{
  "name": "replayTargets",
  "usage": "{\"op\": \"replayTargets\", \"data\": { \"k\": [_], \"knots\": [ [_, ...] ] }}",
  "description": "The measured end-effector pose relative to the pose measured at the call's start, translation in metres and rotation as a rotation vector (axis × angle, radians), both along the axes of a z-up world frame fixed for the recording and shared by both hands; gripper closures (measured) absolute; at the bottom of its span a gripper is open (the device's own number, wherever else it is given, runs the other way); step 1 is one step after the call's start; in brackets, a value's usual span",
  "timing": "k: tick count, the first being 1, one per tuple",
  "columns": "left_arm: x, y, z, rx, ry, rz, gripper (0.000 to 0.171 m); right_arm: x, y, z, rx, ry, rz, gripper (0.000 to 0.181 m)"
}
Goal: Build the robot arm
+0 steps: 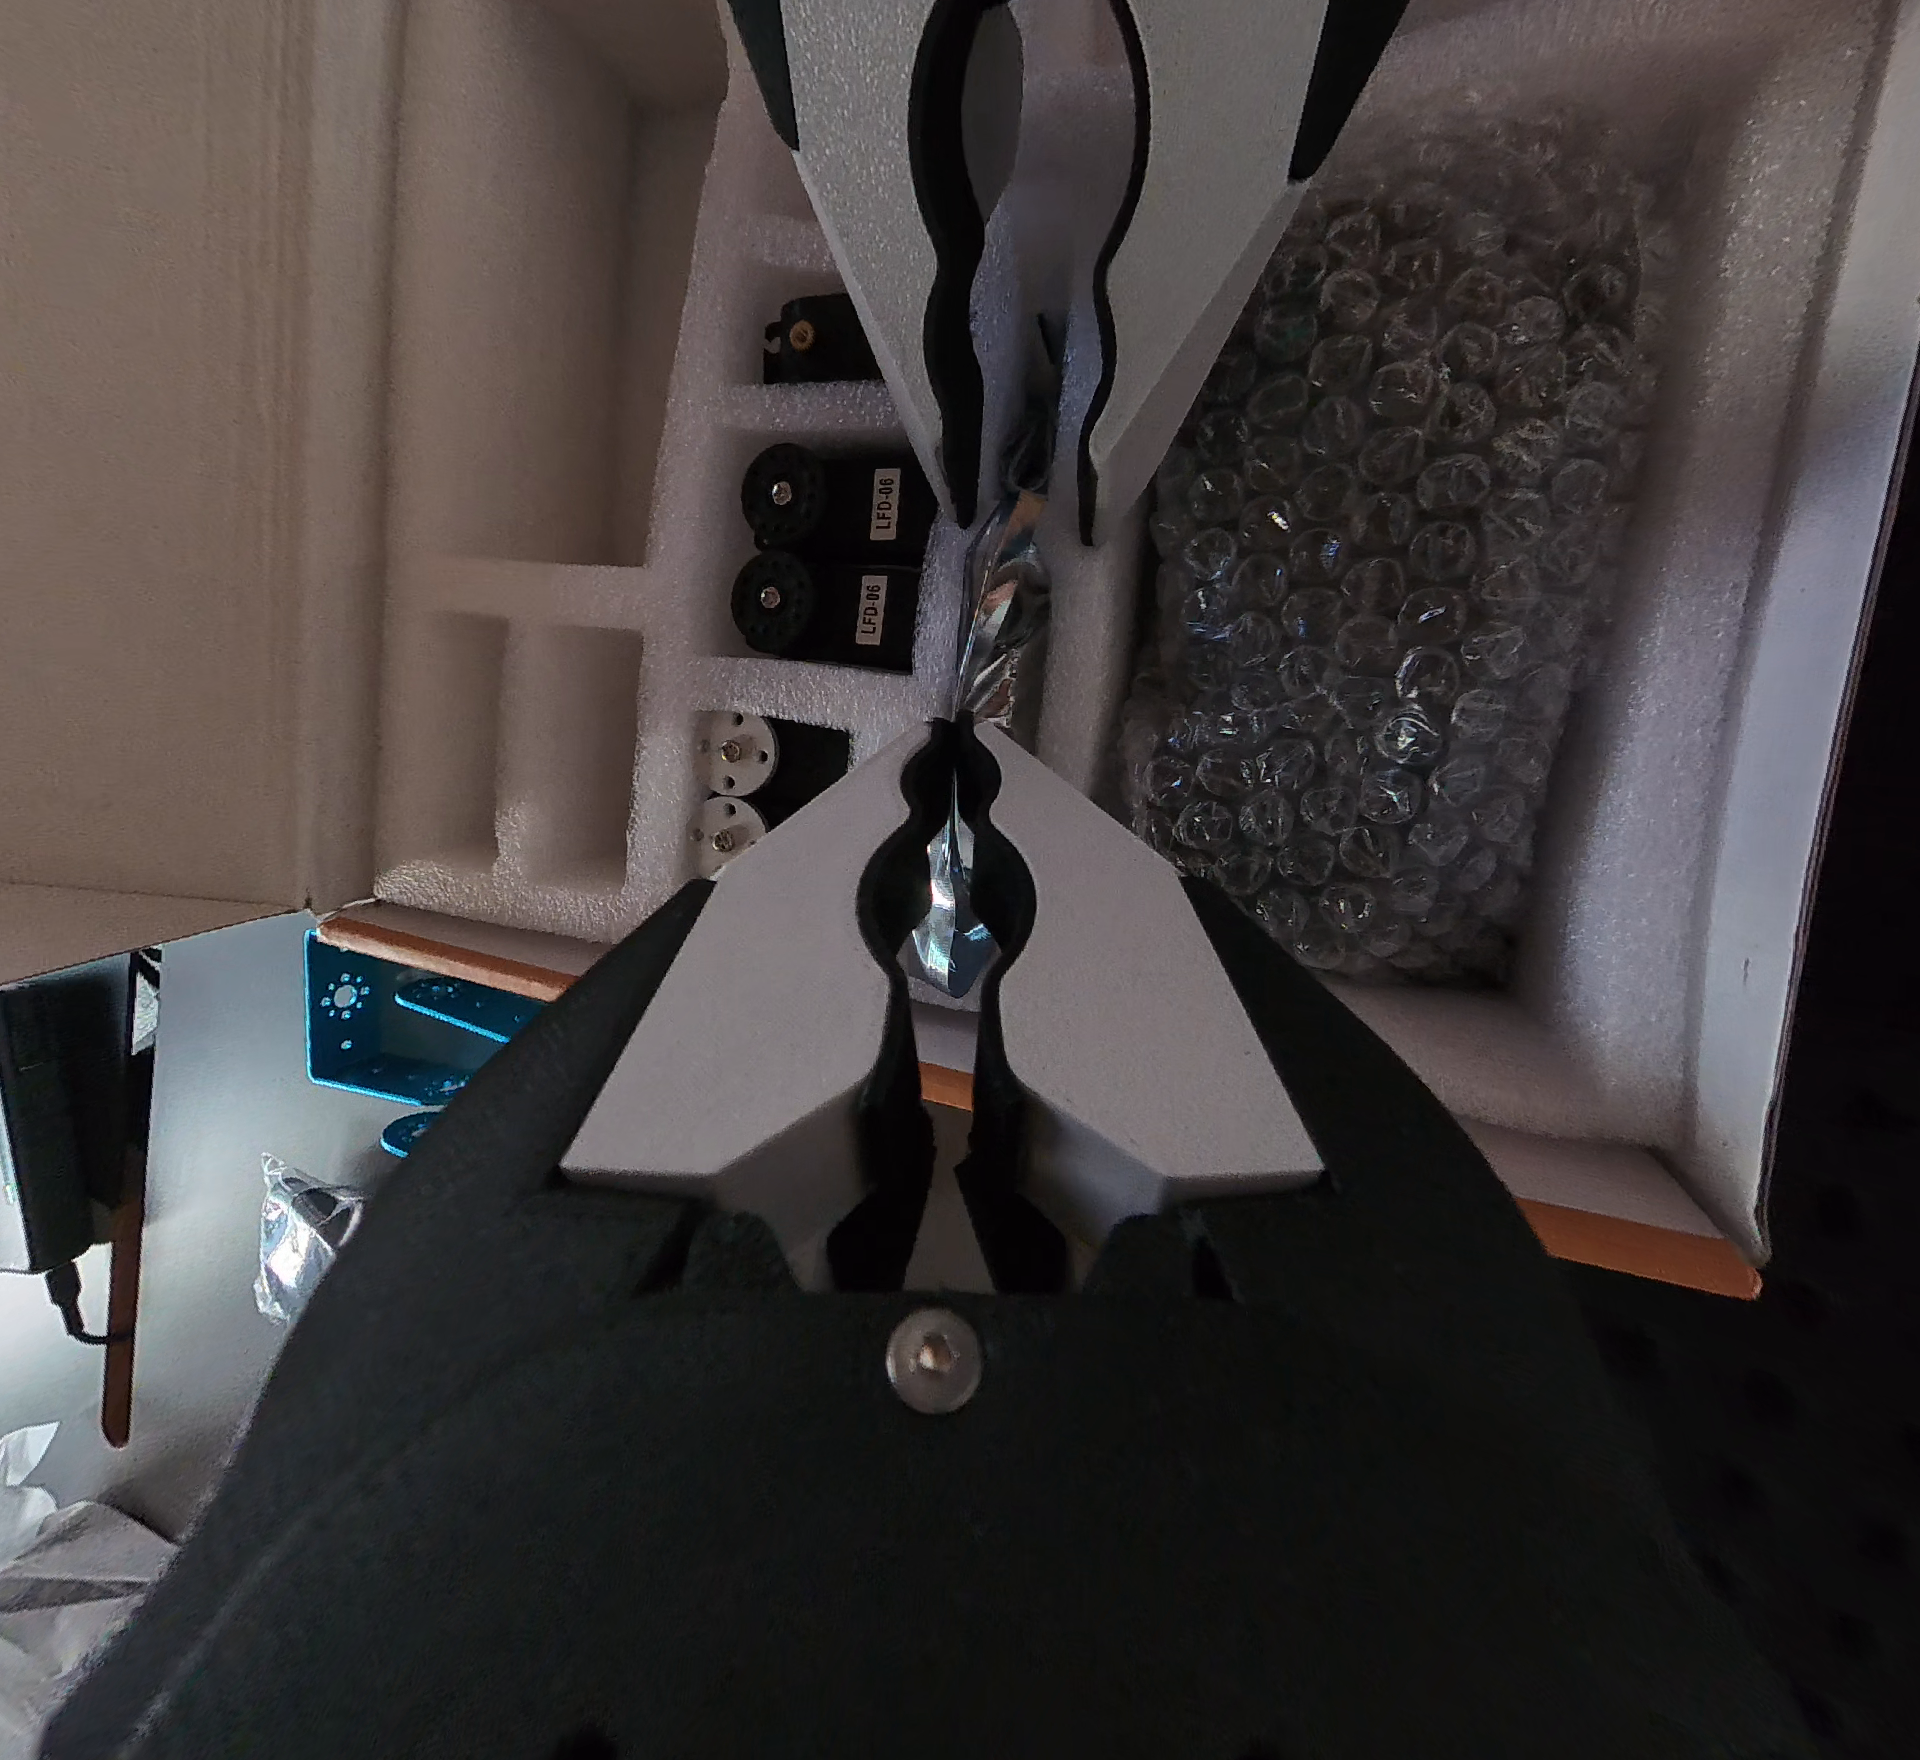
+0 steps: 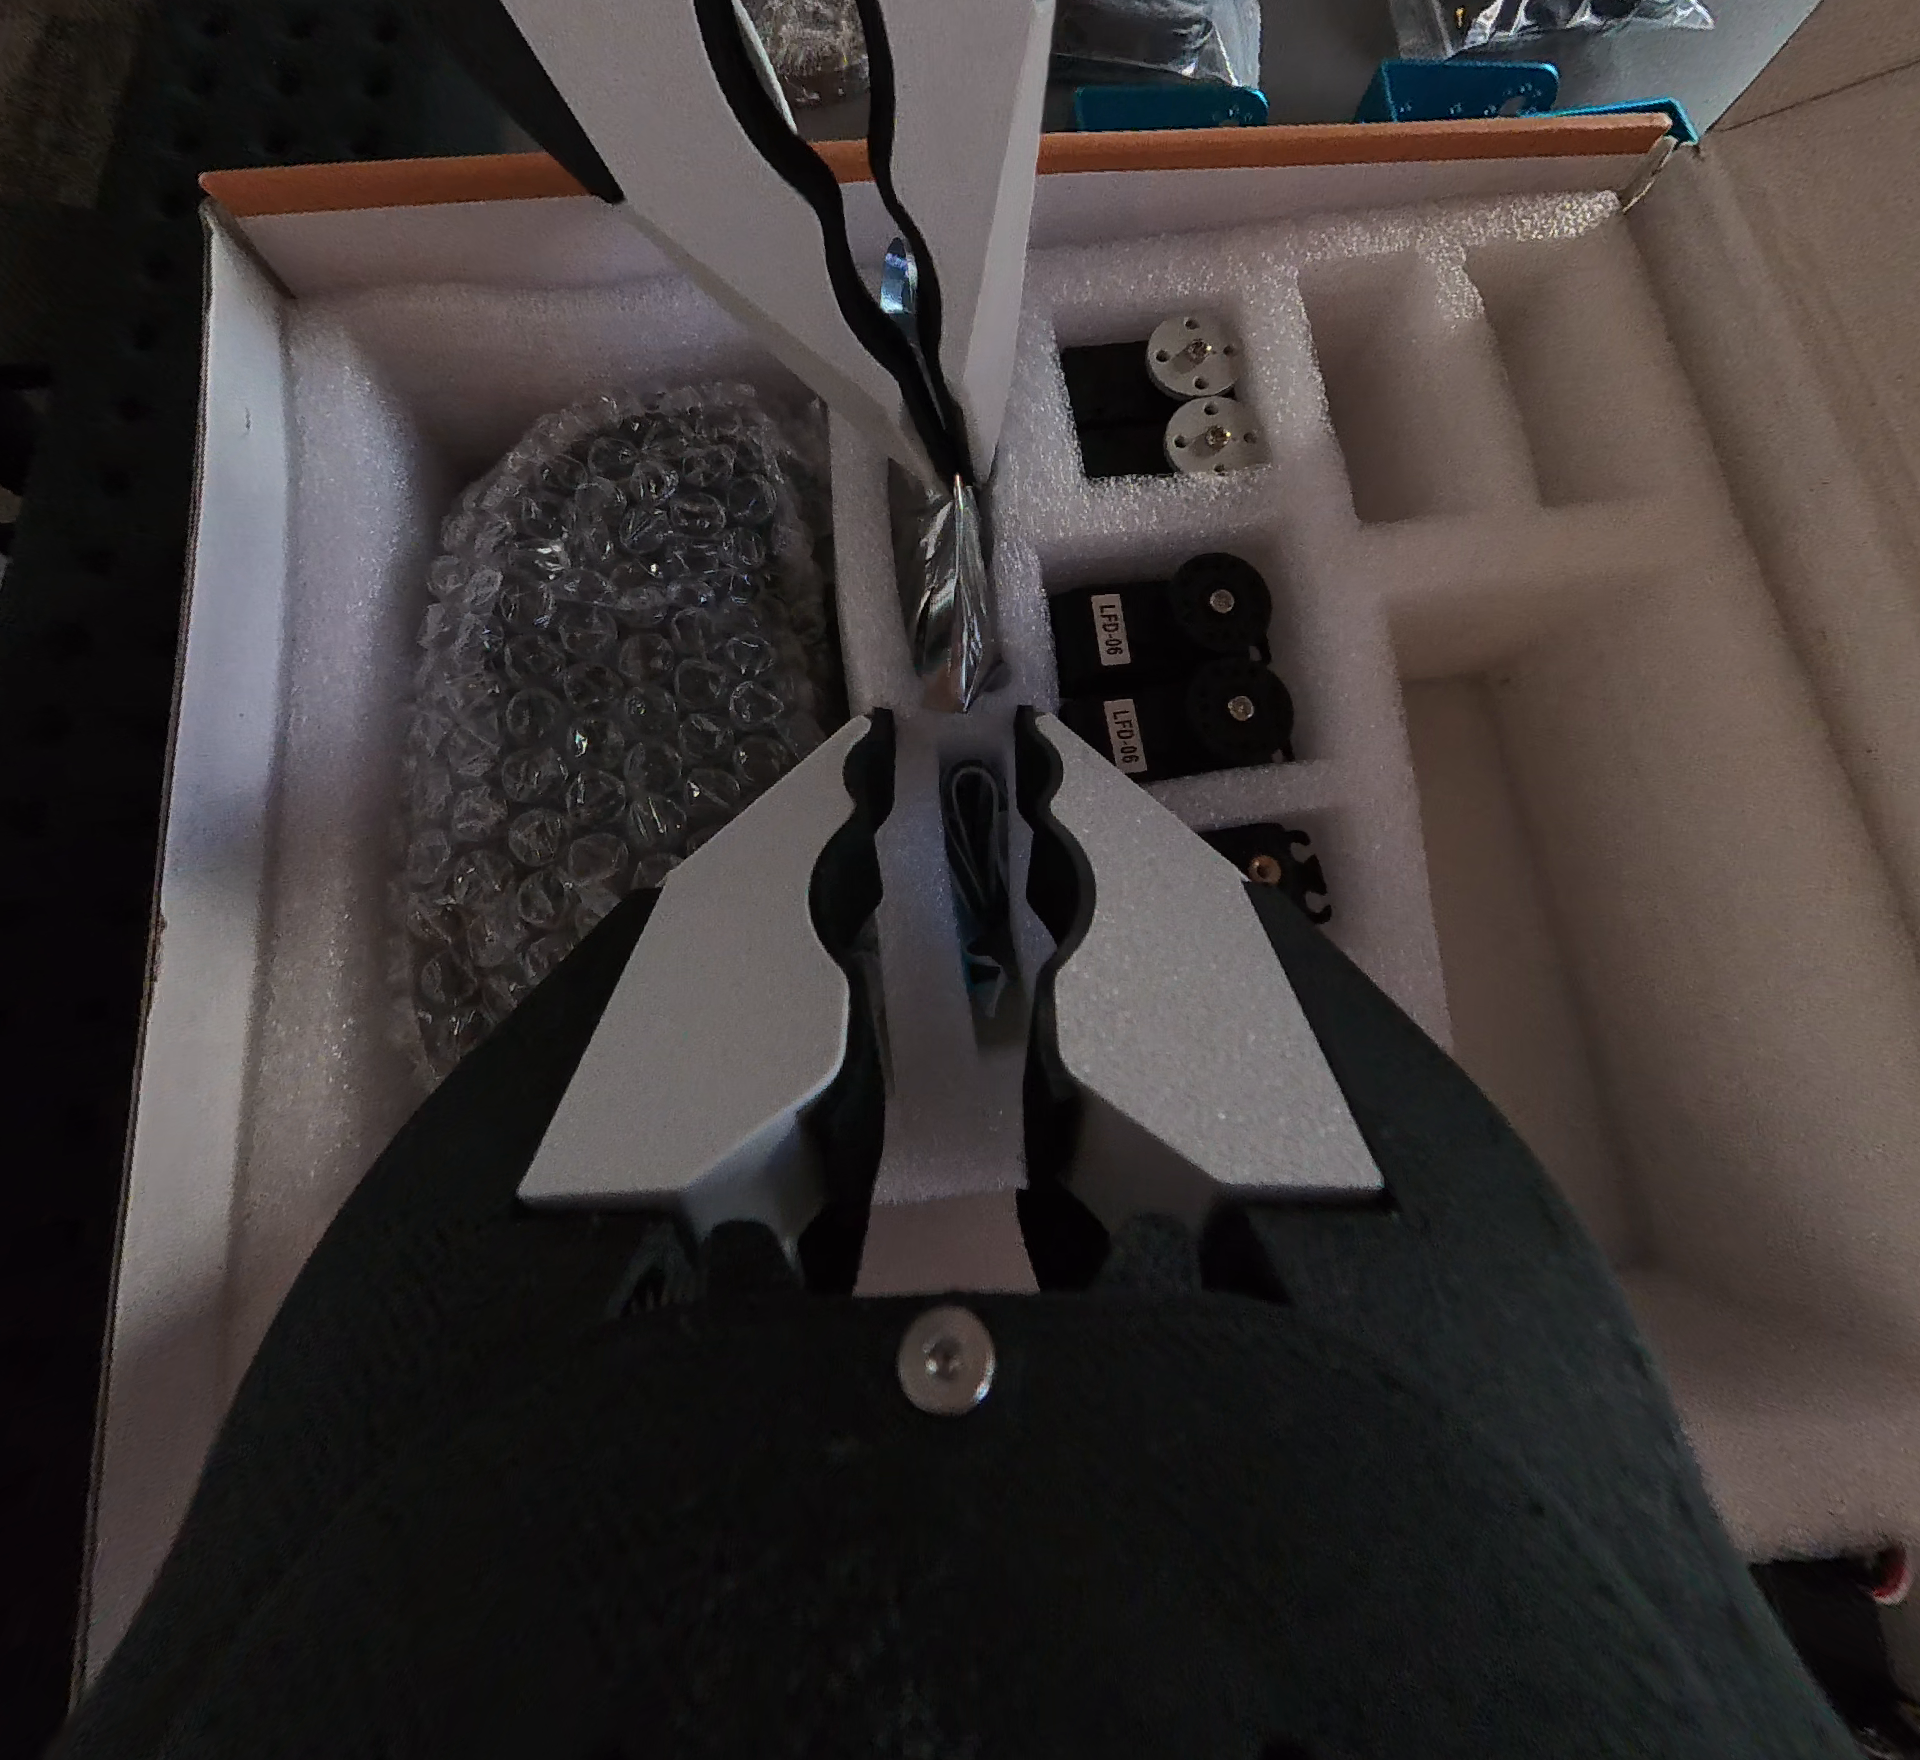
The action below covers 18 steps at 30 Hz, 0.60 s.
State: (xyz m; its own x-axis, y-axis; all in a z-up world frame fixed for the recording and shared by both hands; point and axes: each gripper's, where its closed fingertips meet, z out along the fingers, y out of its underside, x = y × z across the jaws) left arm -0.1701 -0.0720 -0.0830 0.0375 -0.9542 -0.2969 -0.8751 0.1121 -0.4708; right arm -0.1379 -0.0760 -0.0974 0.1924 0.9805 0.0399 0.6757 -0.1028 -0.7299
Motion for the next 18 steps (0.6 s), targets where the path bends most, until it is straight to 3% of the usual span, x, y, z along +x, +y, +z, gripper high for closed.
{"op": "replayTargets", "data": {
  "k": [18],
  "knots": [
    [-0.0076,0.0037,0.0002,-0.096,-0.001,-0.014,0.171,-0.0103,0.0031,0.0004,0.034,0.027,-0.006,0.157]
  ]
}}
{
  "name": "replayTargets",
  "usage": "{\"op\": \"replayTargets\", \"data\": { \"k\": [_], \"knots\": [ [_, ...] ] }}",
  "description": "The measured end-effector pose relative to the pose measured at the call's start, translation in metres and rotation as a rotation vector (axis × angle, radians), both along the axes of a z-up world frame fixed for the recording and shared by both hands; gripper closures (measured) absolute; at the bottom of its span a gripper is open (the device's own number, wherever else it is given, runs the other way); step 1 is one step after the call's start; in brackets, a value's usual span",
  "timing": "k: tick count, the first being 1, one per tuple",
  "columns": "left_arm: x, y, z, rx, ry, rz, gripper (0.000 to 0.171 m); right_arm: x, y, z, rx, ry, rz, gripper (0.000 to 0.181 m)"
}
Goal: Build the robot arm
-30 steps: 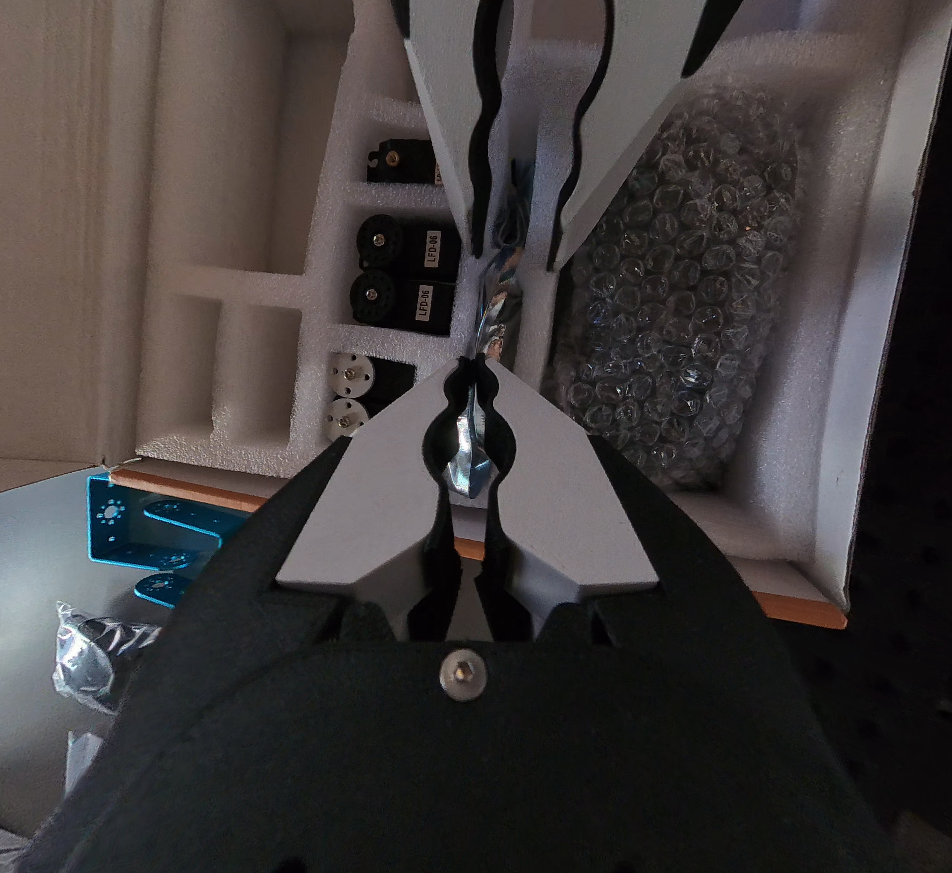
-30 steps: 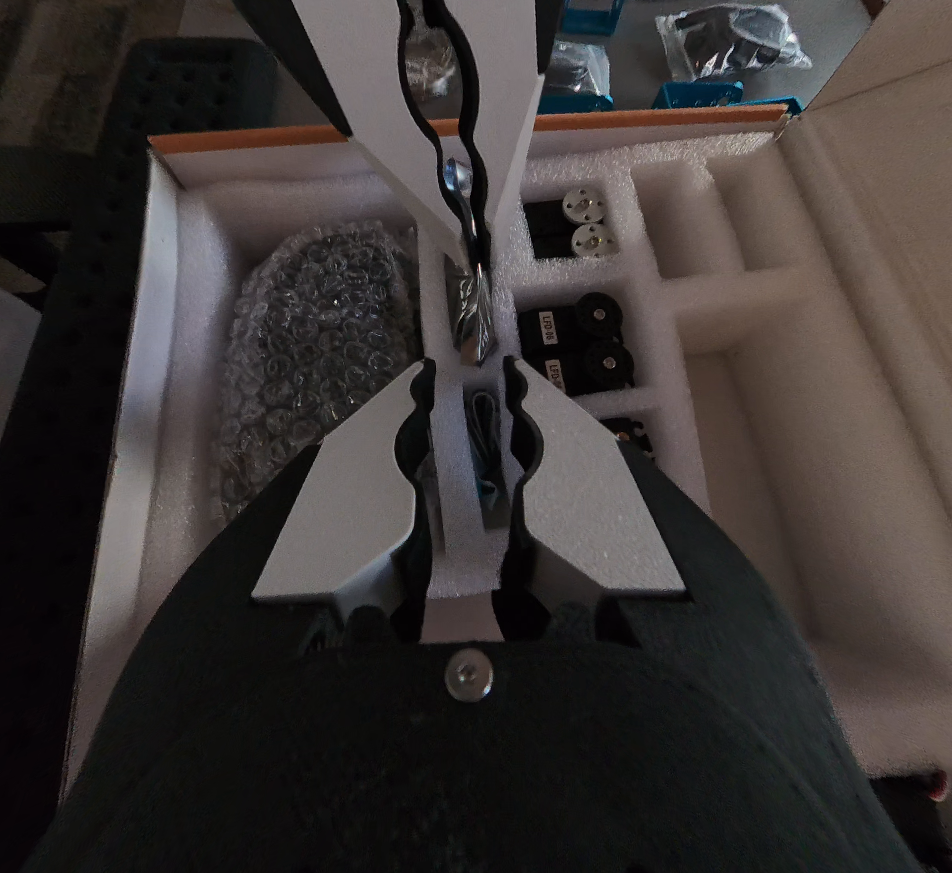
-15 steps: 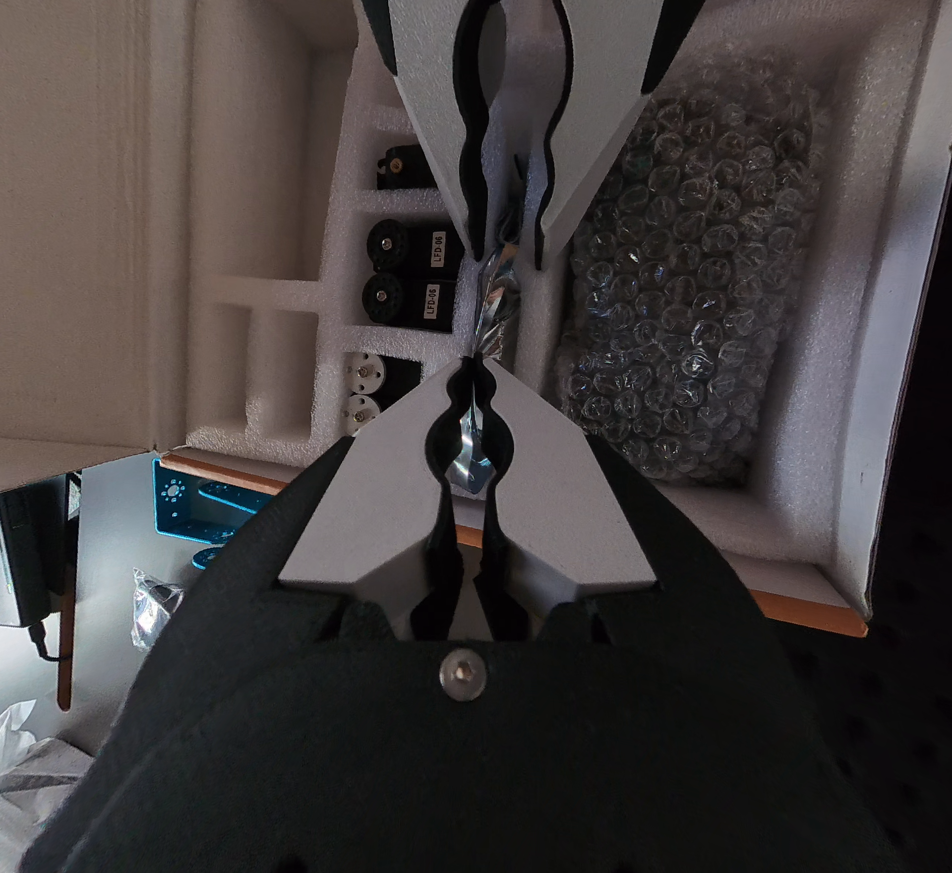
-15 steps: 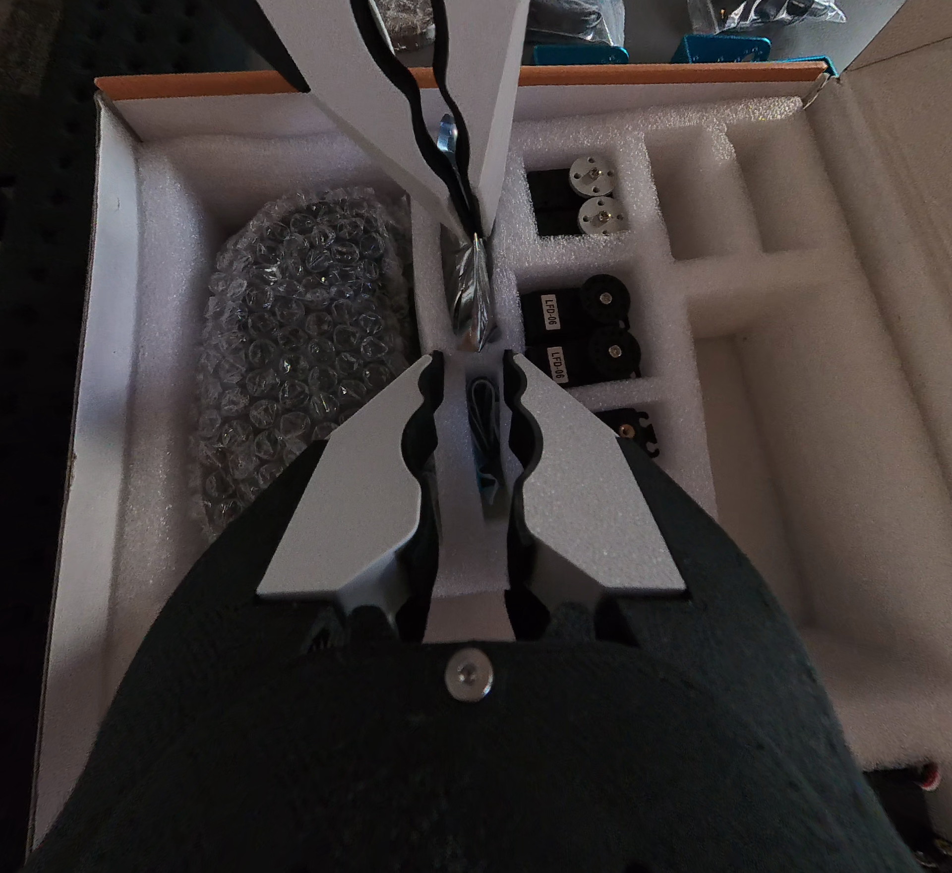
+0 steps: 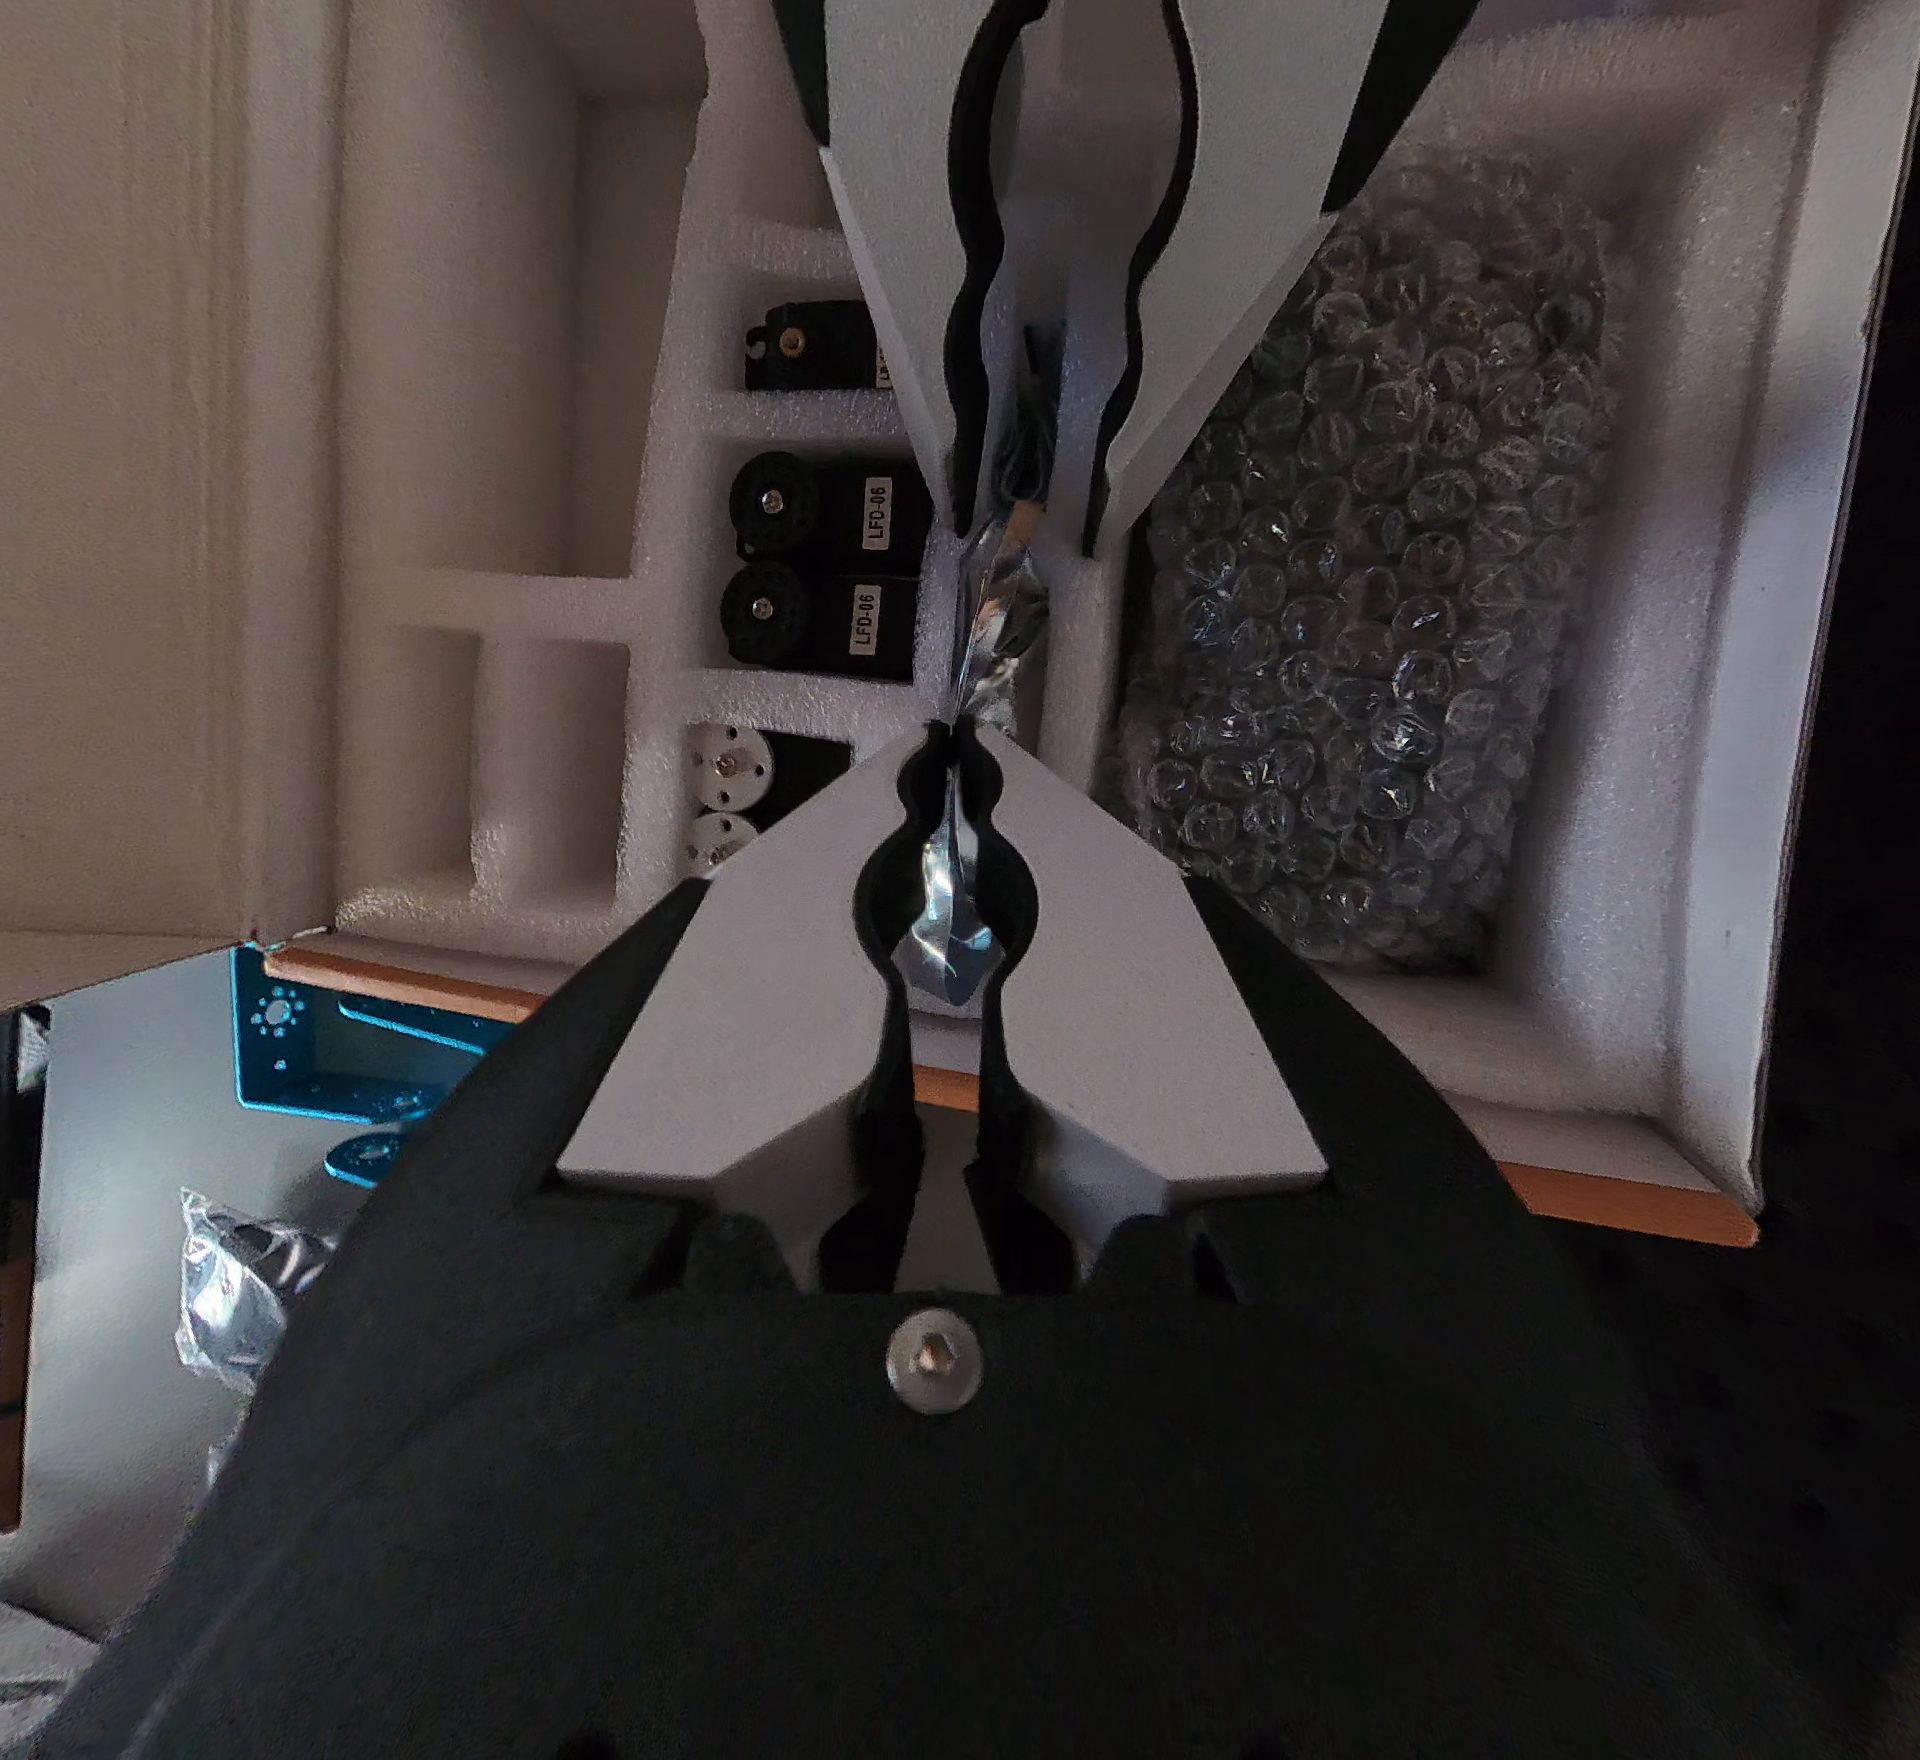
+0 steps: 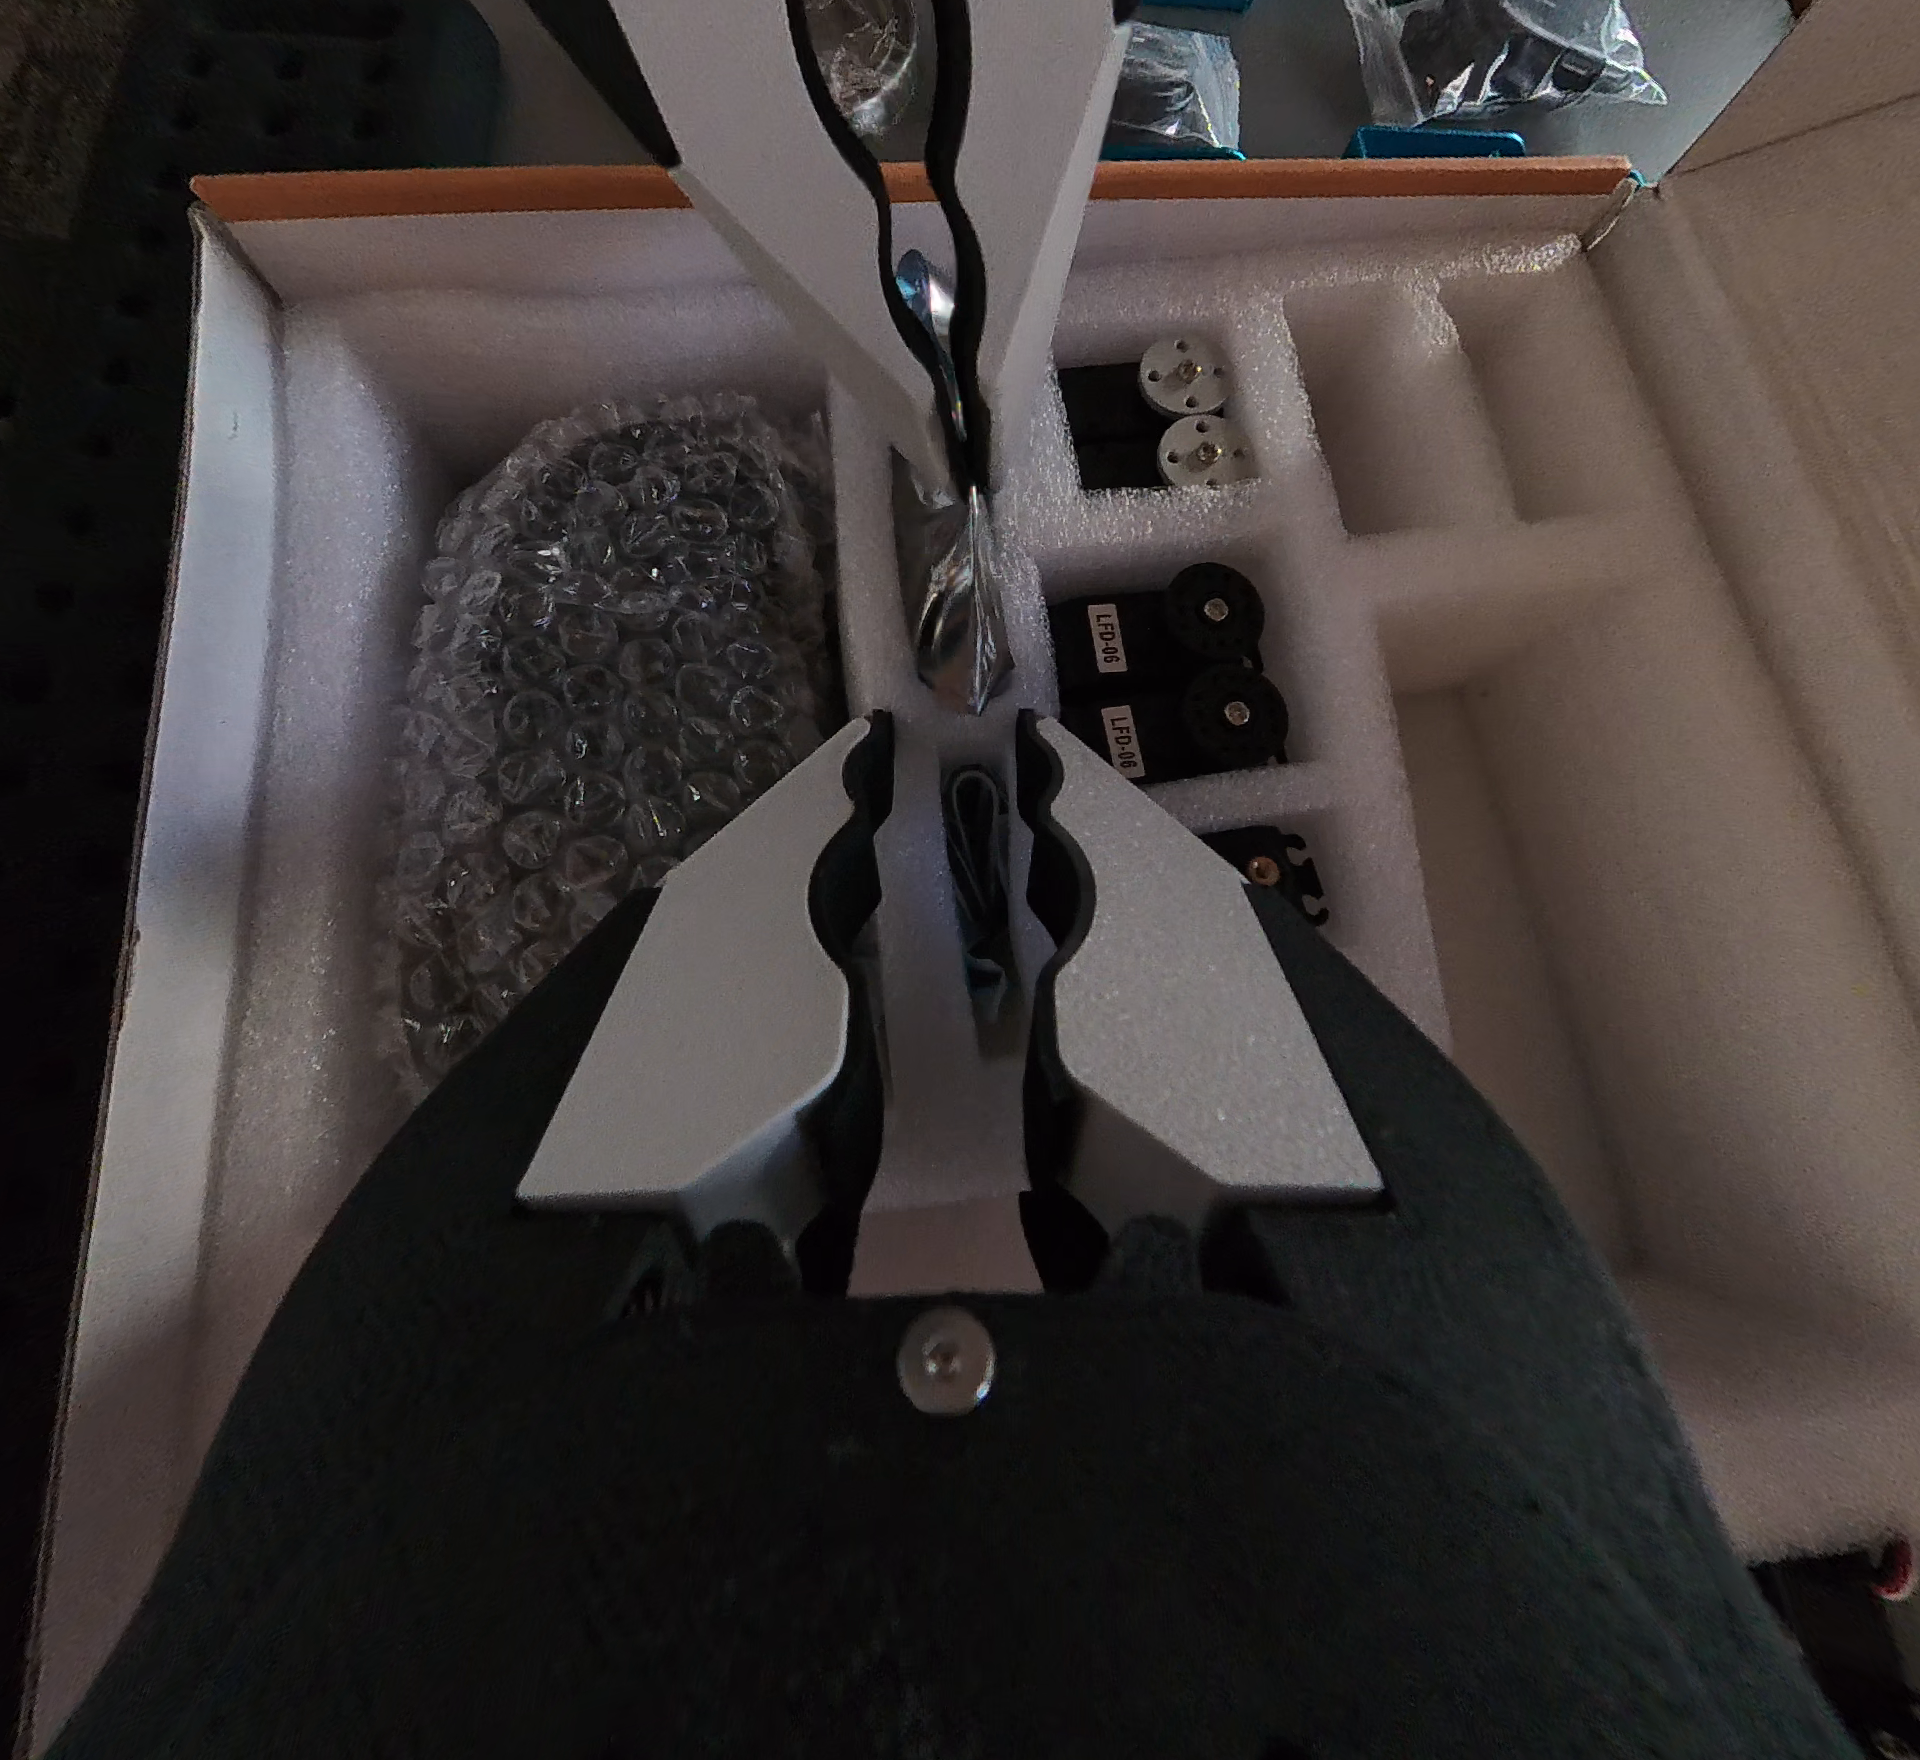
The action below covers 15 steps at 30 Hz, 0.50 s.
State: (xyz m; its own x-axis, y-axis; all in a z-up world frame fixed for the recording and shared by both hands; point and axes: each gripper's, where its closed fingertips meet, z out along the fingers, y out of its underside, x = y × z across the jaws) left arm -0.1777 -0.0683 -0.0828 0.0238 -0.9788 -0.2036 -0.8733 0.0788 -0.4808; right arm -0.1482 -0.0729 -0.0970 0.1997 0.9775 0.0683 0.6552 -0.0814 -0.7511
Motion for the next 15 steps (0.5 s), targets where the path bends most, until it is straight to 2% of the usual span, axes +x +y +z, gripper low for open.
{"op": "replayTargets", "data": {
  "k": [2,4,7,11,15],
  "knots": [
    [0.003,-0.001,0.0,0.008,-0.026,-0.022,0.167,0.0,0.0,0.001,-0.015,0.026,-0.005,0.157],
    [0.012,-0.008,0.005,-0.085,-0.077,-0.028,0.162,0.0,0.0,0.002,-0.014,0.032,-0.006,0.157],
    [0.017,-0.002,0.003,-0.135,-0.033,-0.011,0.14,-0.001,0.0,0.002,0.008,0.027,-0.008,0.157],
    [0.022,-0.009,-0.011,-0.156,0.053,-0.049,0.151,0.0,0.0,0.002,0.02,0.03,-0.011,0.157],
    [0.022,-0.008,-0.01,-0.146,0.096,-0.047,0.155,-0.001,0.0,0.003,0.029,0.033,-0.01,0.157]
  ]
}}
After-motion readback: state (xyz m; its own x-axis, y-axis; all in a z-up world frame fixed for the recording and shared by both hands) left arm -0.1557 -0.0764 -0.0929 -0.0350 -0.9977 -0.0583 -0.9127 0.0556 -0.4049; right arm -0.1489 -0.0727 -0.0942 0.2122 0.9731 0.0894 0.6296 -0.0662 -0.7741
